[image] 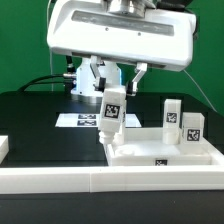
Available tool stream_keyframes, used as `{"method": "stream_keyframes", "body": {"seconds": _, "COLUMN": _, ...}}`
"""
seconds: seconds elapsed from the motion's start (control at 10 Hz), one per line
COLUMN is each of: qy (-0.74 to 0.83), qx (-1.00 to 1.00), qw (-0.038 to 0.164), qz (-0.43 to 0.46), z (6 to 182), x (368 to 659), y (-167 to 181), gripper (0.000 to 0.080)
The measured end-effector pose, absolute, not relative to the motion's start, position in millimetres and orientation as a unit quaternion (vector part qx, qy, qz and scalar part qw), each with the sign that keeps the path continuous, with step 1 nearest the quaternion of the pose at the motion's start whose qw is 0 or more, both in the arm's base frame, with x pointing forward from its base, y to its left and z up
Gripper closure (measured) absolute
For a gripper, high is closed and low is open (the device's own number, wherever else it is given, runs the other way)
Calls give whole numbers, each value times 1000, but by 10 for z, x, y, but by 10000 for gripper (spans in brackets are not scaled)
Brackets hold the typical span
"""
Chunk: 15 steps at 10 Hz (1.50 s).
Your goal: Assemble square table
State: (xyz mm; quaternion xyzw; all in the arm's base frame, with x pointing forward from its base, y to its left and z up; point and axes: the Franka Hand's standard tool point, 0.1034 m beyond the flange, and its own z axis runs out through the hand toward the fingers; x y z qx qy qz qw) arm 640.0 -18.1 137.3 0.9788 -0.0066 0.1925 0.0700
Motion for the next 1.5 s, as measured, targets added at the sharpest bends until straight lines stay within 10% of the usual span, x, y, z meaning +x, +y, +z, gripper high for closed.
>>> {"method": "stream_keyframes", "body": {"seconds": 1.5, "qy": -44, "qx": 972, "qw": 27, "qz": 231, "z": 1502, "x": 6304, "y": -335, "gripper": 511}}
